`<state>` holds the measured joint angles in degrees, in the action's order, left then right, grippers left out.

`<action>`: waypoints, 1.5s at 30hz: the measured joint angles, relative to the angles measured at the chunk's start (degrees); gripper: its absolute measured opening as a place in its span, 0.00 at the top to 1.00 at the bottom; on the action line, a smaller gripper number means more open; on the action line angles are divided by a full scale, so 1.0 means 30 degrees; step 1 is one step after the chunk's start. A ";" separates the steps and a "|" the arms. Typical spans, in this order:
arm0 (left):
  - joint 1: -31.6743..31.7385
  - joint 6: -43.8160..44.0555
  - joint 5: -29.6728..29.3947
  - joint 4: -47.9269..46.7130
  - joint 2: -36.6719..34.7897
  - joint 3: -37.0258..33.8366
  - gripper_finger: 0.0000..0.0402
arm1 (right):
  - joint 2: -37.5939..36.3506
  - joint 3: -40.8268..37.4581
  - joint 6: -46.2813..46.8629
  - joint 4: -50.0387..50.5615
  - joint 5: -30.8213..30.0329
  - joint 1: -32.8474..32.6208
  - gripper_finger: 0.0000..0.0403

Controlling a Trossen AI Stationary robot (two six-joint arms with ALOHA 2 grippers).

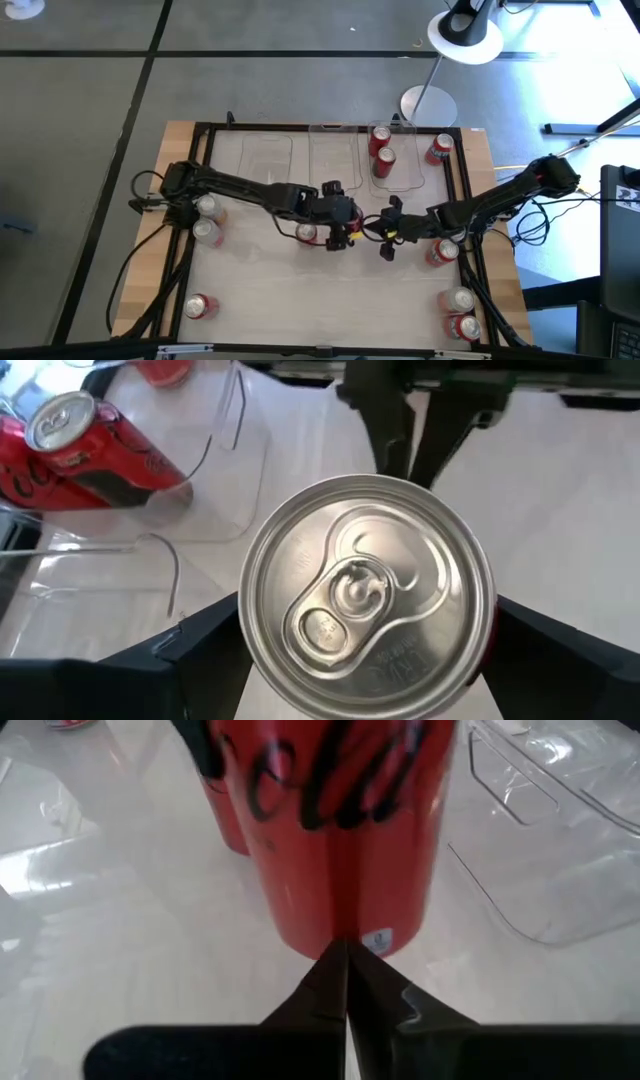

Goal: Sort soda cans
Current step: Put the top red black soda can into the right transparent bin

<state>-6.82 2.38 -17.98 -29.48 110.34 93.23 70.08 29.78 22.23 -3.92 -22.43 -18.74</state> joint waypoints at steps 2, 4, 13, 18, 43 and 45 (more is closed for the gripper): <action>0.0088 0.0057 0.0062 0.0162 0.0391 0.0000 0.20 | 0.0008 0.0000 0.0004 0.0209 -0.0002 0.0000 0.99; 0.0142 0.0077 0.0324 0.0157 0.0857 0.0000 0.20 | 0.0008 0.0006 0.0005 0.0511 0.0005 0.0000 0.99; 0.0185 0.0288 0.0624 0.1011 0.2855 0.0000 0.20 | -0.1145 0.0029 -0.0010 0.2566 0.0552 0.0000 0.99; 0.0200 0.0402 0.0623 0.1314 0.3109 0.0044 0.20 | -0.1238 0.0029 -0.0010 0.2662 0.0705 0.0000 0.99; 0.0164 0.0062 0.0670 -0.0168 0.3048 0.1244 0.20 | -0.1231 0.3782 -0.0516 0.5260 -0.0455 0.0007 0.26; 0.0164 0.0037 0.0663 -0.0014 0.3048 0.1284 0.20 | -0.1231 0.4049 -0.0663 0.5213 -0.0768 0.0007 0.17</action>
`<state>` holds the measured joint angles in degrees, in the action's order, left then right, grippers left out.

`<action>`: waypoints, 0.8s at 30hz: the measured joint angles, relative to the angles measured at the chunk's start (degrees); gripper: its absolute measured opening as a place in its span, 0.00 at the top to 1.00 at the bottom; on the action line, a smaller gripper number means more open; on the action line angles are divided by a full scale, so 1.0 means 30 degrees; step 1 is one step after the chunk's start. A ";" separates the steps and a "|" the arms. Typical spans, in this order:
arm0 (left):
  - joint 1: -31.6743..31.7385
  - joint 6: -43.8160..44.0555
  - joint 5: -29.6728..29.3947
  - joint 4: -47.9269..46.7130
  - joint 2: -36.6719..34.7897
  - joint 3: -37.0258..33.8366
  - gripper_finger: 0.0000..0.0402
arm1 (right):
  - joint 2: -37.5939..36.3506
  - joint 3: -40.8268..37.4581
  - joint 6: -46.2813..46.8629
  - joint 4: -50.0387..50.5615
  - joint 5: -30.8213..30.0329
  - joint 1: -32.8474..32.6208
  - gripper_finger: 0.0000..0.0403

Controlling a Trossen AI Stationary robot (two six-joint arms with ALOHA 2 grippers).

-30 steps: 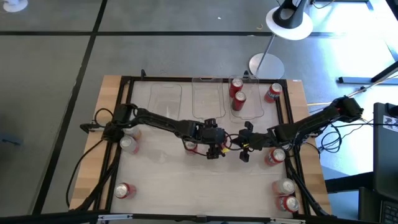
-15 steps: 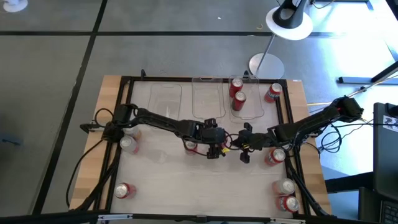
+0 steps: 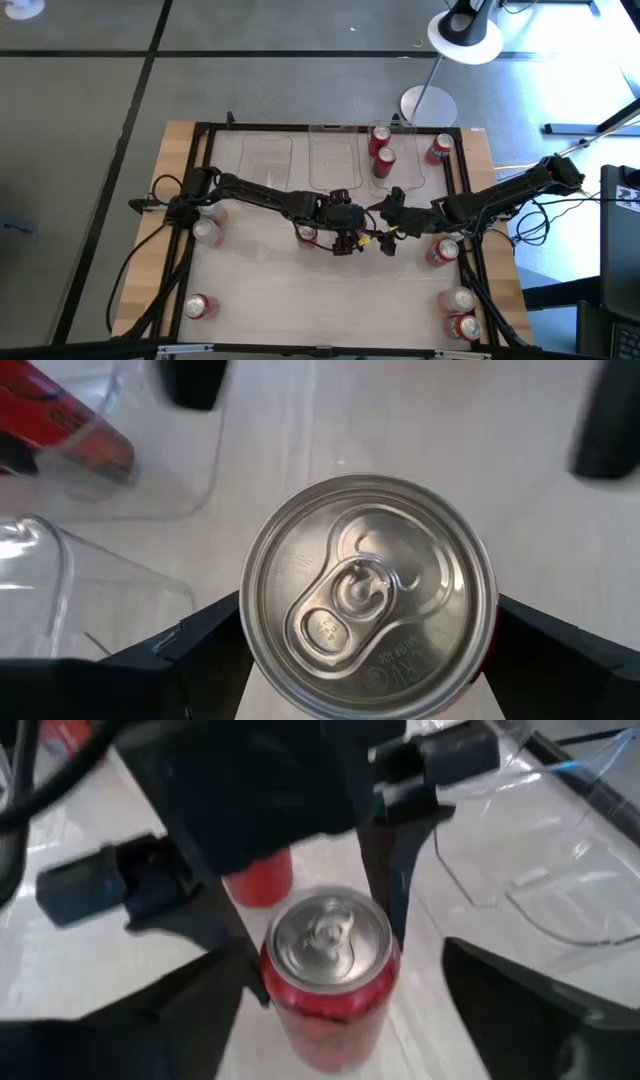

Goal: Sort soda cans
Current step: Put the top red black soda can into the right transparent bin

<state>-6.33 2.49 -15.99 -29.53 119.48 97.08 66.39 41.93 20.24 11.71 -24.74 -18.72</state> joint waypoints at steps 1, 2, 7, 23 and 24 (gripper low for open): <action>0.0003 0.0014 0.0000 0.0040 0.0000 0.0013 0.20 | 0.0000 0.0086 -0.0003 -0.0018 -0.0050 0.0000 0.14; 0.0003 0.0018 -0.0007 0.0027 0.0000 0.0013 0.20 | 0.0000 0.0140 -0.0017 -0.0012 -0.0057 0.0000 0.10; 0.0003 0.0018 -0.0007 0.0008 0.0000 0.0013 0.20 | 0.0000 0.0155 0.0107 -0.0396 -0.0081 0.0000 0.02; -0.0001 0.0593 -0.0015 -0.0152 0.0000 0.0013 0.20 | 0.0000 0.0155 0.0154 0.0605 -0.0475 0.0000 0.01; -0.0029 0.0623 -0.0015 -0.0260 0.0000 0.0013 0.20 | 0.0004 0.0155 0.0173 0.0725 -0.0452 0.0000 0.01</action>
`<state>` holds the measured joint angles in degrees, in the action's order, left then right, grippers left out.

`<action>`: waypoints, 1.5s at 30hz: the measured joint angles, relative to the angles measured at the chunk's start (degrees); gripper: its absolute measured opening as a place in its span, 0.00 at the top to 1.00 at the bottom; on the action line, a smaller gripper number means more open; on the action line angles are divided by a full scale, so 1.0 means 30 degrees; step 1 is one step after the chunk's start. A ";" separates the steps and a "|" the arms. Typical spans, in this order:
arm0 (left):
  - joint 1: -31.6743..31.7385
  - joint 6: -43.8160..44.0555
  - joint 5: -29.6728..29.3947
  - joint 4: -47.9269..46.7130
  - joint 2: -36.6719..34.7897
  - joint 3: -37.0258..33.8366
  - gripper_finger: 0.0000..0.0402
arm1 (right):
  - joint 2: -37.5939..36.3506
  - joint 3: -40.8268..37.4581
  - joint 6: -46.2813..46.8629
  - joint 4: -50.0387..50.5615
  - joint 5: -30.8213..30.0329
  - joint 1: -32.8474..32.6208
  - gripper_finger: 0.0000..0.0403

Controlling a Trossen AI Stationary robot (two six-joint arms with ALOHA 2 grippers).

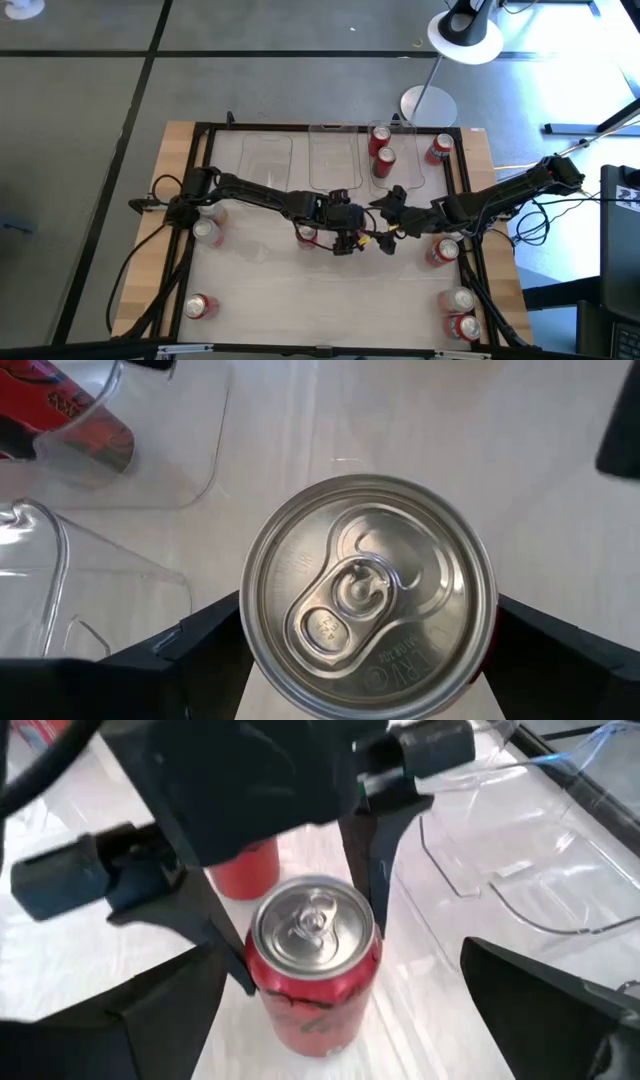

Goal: Sort soda cans
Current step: Put the top red black soda can into the right transparent bin

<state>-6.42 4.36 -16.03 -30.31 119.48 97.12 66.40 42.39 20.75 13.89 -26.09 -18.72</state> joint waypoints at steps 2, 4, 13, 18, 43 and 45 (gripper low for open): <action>-0.0029 0.0014 0.0000 -0.0264 0.0003 -0.0007 0.20 | 0.0011 0.0000 -0.0015 0.0041 0.0031 0.0000 0.01; -0.0043 0.0102 0.0000 -0.0319 0.0104 -0.0020 0.20 | 0.0011 0.0000 -0.0067 0.0036 0.0032 0.0000 0.01; -0.0054 0.0605 -0.0003 -0.0097 0.0393 -0.0048 0.20 | 0.0011 0.0000 -0.0080 0.0073 0.0038 0.0000 0.01; -0.0044 0.0912 -0.0007 -0.0115 0.0393 -0.0051 0.18 | 0.0011 0.0000 -0.0080 0.0109 0.0038 0.0000 0.01; -0.0744 0.1522 -0.0923 -0.5870 -0.3455 -0.0051 0.07 | 0.1529 -0.0007 -0.0273 -0.2471 -0.0738 0.0000 0.01; -0.1130 0.1835 -0.1684 -0.6610 -0.3545 -0.0051 0.07 | 0.2191 -0.0022 -0.0437 -0.3151 -0.1093 0.0000 0.01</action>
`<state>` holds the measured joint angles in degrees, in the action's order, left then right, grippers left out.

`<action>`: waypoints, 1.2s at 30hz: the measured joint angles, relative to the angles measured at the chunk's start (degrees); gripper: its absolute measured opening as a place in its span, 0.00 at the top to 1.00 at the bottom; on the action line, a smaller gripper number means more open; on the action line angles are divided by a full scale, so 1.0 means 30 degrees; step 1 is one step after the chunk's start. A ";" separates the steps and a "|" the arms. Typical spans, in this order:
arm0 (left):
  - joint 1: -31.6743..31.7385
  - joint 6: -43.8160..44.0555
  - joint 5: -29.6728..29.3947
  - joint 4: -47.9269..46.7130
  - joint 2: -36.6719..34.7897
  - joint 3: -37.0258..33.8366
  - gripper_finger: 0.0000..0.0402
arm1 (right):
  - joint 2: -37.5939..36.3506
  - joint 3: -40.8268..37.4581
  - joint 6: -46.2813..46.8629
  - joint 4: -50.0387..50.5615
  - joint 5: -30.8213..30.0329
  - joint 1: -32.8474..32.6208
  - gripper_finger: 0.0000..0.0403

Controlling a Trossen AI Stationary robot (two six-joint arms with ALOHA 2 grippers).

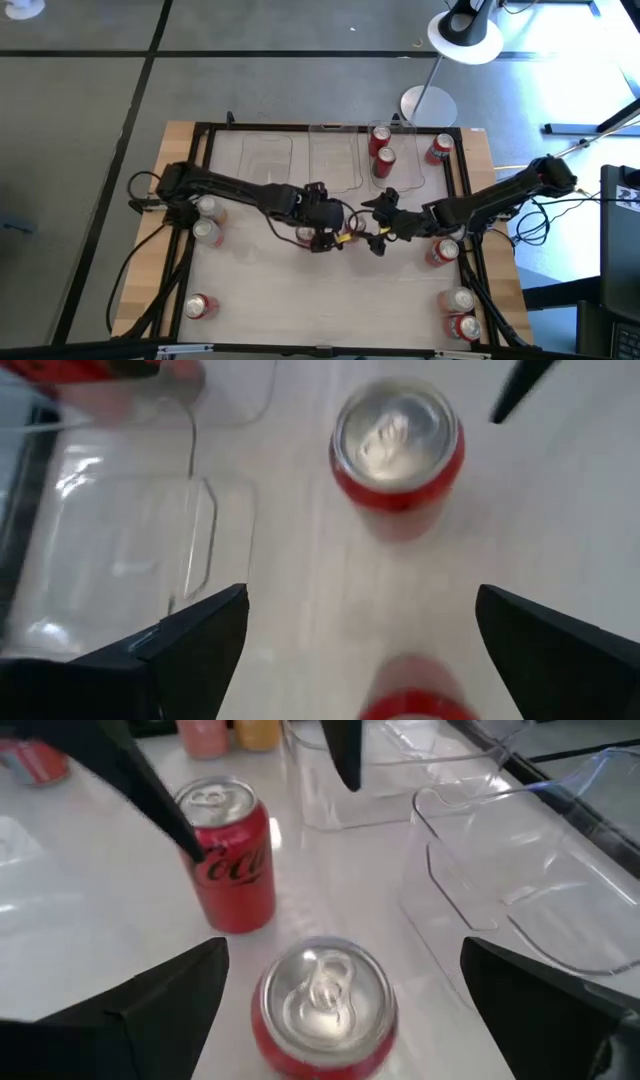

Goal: Sort soda cans
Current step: Put the top red black soda can into the right transparent bin

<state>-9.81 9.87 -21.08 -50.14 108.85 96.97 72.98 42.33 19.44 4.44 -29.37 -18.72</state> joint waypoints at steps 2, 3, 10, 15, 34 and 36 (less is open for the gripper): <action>-0.0416 0.0238 -0.1009 -0.0364 -0.0011 0.0000 0.07 | 0.0559 0.0000 -0.0105 -0.0730 -0.0337 0.0000 0.01; -0.0624 0.0421 -0.1519 -0.0596 -0.0011 0.0000 0.07 | 0.0871 0.0000 -0.0124 -0.0870 -0.0530 0.0000 0.01; -0.1681 0.1559 -0.5183 -0.2079 -0.0011 -0.0007 0.07 | 0.2866 0.0000 0.0631 -0.1576 -0.0862 0.0029 0.01; -0.1850 0.2126 -0.5995 -0.2822 -0.0011 -0.0007 0.07 | 0.3830 0.0000 0.1719 -0.1438 -0.1179 0.0029 0.01; -0.1864 0.2239 -0.6036 -0.4112 0.0004 -0.0007 0.07 | 0.3880 -0.0028 0.1300 -0.1629 -0.1492 0.0000 0.29; -0.1864 0.2541 -0.6039 -0.4522 0.0004 -0.0007 0.07 | 0.3164 -0.0035 0.0977 -0.1376 -0.1530 0.0000 0.29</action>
<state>-15.40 17.49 -39.20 -63.70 108.86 96.95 82.47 42.22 22.37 0.31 -33.96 -18.72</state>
